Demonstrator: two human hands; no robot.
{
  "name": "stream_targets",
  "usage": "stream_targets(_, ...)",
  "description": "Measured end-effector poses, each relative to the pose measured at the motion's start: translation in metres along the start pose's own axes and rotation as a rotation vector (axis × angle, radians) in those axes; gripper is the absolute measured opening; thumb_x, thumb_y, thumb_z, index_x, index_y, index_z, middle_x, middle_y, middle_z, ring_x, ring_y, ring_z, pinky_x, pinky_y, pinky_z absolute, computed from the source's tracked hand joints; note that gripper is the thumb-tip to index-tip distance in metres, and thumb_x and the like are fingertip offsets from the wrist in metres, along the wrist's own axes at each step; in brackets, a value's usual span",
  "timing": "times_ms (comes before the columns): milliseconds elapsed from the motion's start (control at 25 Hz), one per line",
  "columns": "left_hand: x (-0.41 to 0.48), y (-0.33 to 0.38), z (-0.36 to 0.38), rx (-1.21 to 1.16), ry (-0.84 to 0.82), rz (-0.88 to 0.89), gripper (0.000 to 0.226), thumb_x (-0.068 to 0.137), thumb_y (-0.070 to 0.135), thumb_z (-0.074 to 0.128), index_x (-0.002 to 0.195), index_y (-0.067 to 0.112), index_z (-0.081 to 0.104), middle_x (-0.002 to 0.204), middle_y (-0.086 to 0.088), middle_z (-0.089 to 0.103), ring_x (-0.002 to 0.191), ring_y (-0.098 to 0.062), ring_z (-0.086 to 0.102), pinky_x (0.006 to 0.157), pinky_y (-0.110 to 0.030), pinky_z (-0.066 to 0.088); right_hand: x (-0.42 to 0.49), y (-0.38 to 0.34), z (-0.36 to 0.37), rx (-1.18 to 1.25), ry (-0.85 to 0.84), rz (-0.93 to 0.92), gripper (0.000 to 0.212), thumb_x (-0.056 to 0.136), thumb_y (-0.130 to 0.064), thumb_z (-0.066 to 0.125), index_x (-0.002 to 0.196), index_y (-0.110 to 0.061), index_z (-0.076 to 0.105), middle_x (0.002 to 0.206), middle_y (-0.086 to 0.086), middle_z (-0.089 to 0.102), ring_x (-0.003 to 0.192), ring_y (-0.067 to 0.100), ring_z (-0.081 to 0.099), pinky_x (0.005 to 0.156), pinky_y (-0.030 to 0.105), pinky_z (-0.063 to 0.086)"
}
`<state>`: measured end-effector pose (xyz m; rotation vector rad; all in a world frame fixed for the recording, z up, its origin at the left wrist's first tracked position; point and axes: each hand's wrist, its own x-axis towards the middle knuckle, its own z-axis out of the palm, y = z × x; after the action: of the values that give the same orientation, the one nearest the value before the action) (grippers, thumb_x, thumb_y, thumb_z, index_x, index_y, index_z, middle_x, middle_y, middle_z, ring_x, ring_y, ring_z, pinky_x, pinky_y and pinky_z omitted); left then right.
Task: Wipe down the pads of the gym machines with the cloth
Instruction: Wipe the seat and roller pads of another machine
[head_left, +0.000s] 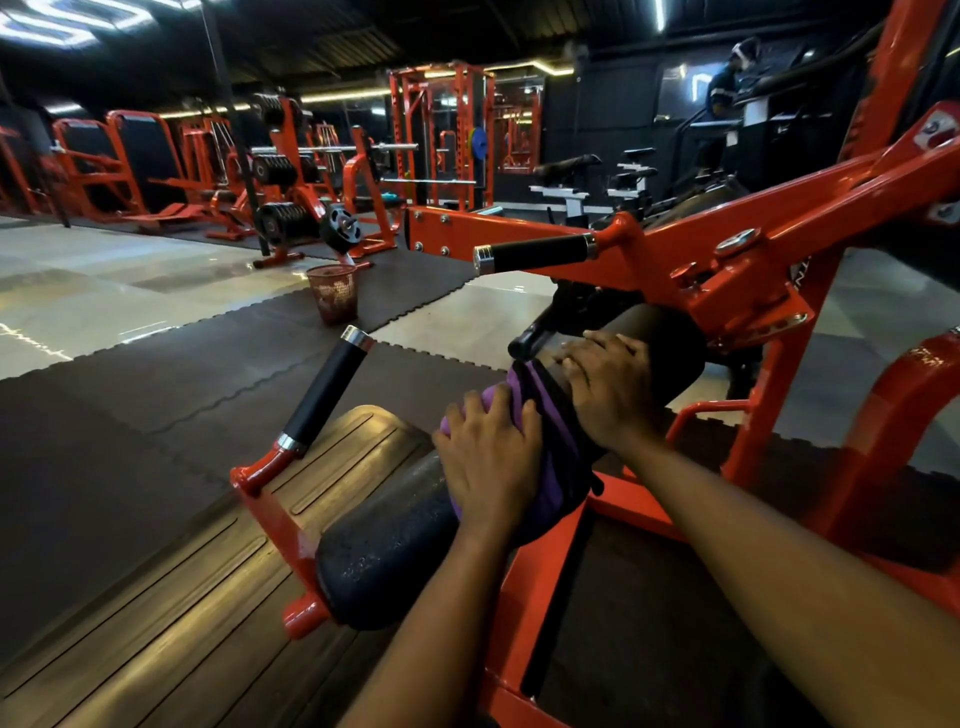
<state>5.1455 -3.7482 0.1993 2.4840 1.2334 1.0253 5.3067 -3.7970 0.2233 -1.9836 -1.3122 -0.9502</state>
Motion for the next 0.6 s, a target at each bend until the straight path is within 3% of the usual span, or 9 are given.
stream_targets(160, -0.009, -0.046, -0.004, -0.02, 0.061, -0.032, 0.037, 0.099, 0.044, 0.035, 0.115, 0.02, 0.059, 0.109, -0.007, 0.057, 0.1, -0.021, 0.049, 0.088, -0.039, 0.042, 0.002, -0.002, 0.0, -0.001, -0.003, 0.034, 0.027, 0.094, -0.025, 0.048, 0.098, -0.023, 0.075, 0.11, -0.004, 0.074, 0.116, 0.021, 0.061, 0.098, 0.036, 0.03)
stream_targets(280, -0.023, -0.096, -0.017, -0.134, 0.025, -0.133, 0.041, 0.1, 0.047, 0.034, 0.121, 0.02, 0.058, 0.118, -0.007, 0.055, 0.107, -0.021, 0.049, 0.093, -0.039, 0.043, 0.001, -0.007, 0.0, -0.009, -0.016, 0.073, 0.034, 0.094, -0.028, 0.042, 0.099, -0.022, 0.075, 0.111, -0.004, 0.074, 0.119, 0.021, 0.06, 0.1, 0.036, 0.028)
stream_targets(440, -0.02, -0.057, -0.024, -0.207, 0.145, -0.121, 0.035, 0.103, 0.042, 0.041, 0.124, 0.019, 0.057, 0.123, -0.006, 0.054, 0.113, -0.021, 0.043, 0.093, -0.037, 0.04, -0.001, -0.008, -0.002, -0.013, -0.036, 0.076, 0.038, 0.094, -0.03, 0.038, 0.1, -0.022, 0.075, 0.112, -0.002, 0.074, 0.121, 0.022, 0.059, 0.102, 0.037, 0.028)
stream_targets(520, -0.002, -0.019, -0.031, -0.264, 0.178, -0.046, 0.037, 0.104, 0.044, 0.039, 0.131, 0.022, 0.052, 0.137, -0.005, 0.05, 0.126, -0.024, 0.039, 0.103, -0.044, 0.038, 0.001, -0.006, -0.002, -0.002, -0.042, 0.074, 0.036, 0.095, -0.029, 0.039, 0.102, -0.022, 0.074, 0.113, -0.002, 0.073, 0.122, 0.021, 0.058, 0.103, 0.038, 0.029)
stream_targets(600, 0.014, 0.0, -0.033, -0.268, 0.072, -0.017, 0.049, 0.104, 0.054, 0.029, 0.147, 0.031, 0.036, 0.157, -0.007, 0.033, 0.145, -0.032, 0.026, 0.115, -0.062, 0.022, 0.001, -0.005, -0.001, 0.008, -0.047, 0.068, 0.035, 0.097, -0.028, 0.041, 0.103, -0.023, 0.074, 0.114, -0.002, 0.073, 0.123, 0.021, 0.058, 0.103, 0.038, 0.029)
